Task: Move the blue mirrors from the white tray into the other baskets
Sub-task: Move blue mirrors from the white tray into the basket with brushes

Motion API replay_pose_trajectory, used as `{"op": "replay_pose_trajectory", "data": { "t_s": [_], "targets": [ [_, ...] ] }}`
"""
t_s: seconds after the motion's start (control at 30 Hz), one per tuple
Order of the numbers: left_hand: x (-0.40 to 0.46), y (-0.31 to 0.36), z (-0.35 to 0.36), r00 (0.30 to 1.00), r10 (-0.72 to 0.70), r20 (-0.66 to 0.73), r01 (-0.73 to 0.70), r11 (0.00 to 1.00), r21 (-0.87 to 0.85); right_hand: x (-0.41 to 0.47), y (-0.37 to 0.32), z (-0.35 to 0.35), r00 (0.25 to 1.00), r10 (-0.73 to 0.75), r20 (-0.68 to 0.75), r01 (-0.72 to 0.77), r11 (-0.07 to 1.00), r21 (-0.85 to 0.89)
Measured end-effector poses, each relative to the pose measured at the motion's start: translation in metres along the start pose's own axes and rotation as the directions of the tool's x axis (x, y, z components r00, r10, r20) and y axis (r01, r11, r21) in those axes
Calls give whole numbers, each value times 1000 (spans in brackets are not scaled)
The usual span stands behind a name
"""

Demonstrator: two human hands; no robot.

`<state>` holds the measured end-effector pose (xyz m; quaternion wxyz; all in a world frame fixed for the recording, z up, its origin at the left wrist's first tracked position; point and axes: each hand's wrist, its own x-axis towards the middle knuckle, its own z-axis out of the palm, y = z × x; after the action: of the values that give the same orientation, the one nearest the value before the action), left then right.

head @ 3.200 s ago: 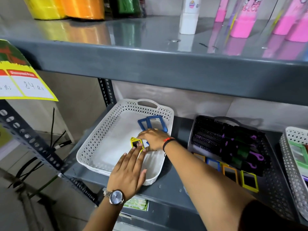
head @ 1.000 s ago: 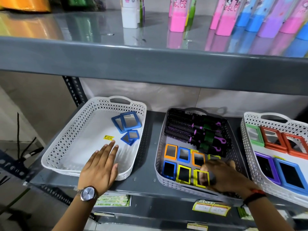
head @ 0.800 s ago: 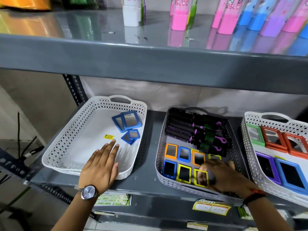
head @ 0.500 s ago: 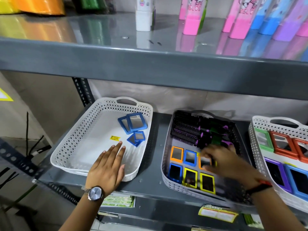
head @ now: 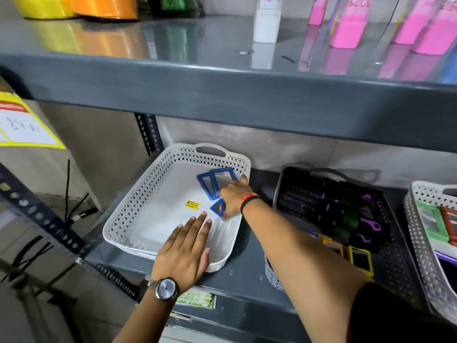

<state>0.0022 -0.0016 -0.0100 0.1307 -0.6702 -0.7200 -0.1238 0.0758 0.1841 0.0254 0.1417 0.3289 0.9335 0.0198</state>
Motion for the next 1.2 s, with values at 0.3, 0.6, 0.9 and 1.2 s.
{"op": "replay_pose_trajectory", "data": {
  "t_s": [0.3,0.6,0.9,1.2],
  "targets": [
    [2,1,-1,1000,16,-2,-16,1000,7,6,9,5,999,-7,45,2,993,114],
    [1,1,-3,1000,12,5,-12,1000,8,7,14,4,997,-7,82,-10,979,205],
    [1,3,-2,1000,1,-7,-1,1000,14,-97,74,-38,970,98,-222,-39,967,253],
    [2,3,-1,1000,0,-24,0,1000,28,-248,128,49,962,258,87,-271,934,231]
  ]
}}
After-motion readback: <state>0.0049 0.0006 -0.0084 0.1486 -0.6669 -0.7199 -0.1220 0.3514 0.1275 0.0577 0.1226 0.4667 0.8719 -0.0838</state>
